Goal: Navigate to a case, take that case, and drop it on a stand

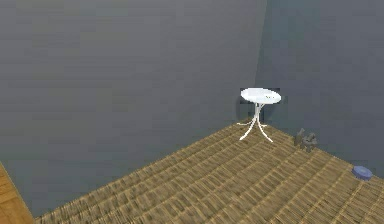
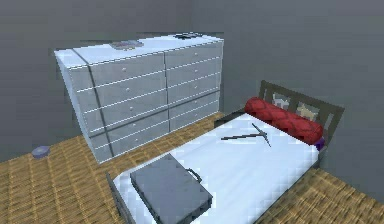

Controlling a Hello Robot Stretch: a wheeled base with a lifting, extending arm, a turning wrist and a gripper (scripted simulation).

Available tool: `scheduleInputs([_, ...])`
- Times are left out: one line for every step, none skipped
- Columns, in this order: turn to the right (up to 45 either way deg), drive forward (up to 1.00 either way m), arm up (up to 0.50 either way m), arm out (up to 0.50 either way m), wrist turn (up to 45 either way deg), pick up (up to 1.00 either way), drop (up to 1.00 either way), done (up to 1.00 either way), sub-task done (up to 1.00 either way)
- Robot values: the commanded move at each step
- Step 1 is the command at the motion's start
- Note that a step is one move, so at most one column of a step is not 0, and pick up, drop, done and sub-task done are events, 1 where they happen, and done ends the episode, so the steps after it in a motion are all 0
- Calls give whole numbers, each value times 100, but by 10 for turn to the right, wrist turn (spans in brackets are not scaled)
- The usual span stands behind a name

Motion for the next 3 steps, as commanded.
scheduleInputs([0, 0, 48, 0, 0, 0, 0, 0, 0])
scheduleInputs([0, 0, 0, 28, 0, 0, 0, 0, 0])
scheduleInputs([0, 0, 0, 0, 450, 0, 0, 0, 0])
